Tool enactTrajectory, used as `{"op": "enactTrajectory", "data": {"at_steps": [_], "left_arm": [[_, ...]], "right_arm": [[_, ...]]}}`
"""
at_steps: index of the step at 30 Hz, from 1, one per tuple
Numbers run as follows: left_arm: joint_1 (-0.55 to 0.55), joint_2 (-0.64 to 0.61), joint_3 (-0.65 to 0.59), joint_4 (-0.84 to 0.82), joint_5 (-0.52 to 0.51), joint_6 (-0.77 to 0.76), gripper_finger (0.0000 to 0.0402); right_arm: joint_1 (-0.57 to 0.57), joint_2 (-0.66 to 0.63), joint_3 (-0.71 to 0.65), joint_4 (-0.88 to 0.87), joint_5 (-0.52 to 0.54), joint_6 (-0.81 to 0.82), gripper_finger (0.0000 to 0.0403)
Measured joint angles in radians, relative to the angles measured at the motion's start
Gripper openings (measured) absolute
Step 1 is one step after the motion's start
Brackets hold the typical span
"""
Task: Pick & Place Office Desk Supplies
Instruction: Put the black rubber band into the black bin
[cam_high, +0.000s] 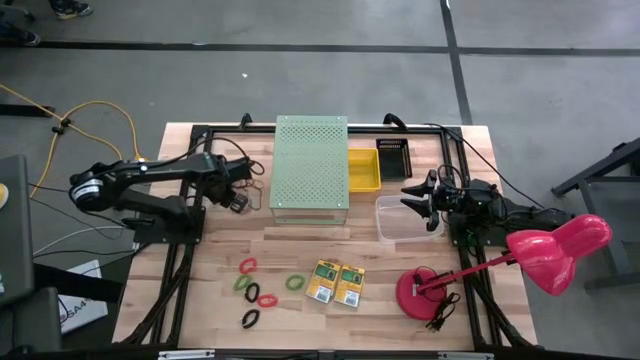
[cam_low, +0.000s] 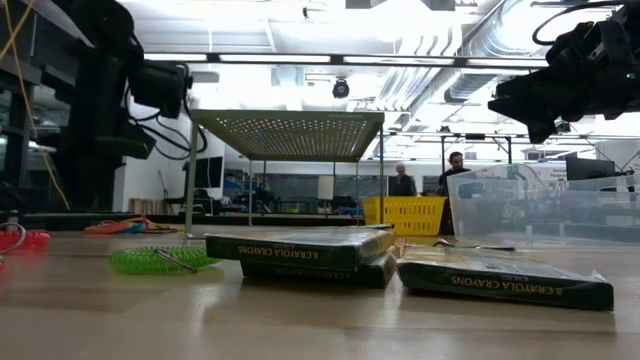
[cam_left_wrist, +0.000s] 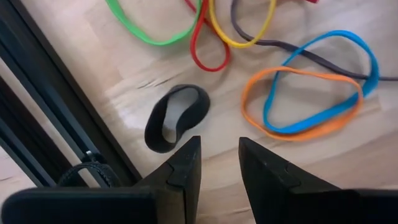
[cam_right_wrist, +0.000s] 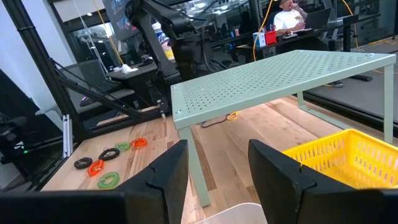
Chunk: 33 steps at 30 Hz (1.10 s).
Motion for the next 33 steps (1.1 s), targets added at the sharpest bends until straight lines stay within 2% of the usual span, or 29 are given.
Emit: {"op": "enactTrajectory", "data": {"at_steps": [15, 33], "left_arm": [[0.082, 0.092, 0.0, 0.049, -0.017, 0.048, 0.0101], [0.083, 0.174, 0.0, 0.08, -0.017, 0.048, 0.0101]], "right_arm": [[0.0, 0.0, 0.0, 0.0, 0.0, 0.0, 0.0155], [0.0, 0.0, 0.0, 0.0, 0.0, 0.0, 0.0155]]}}
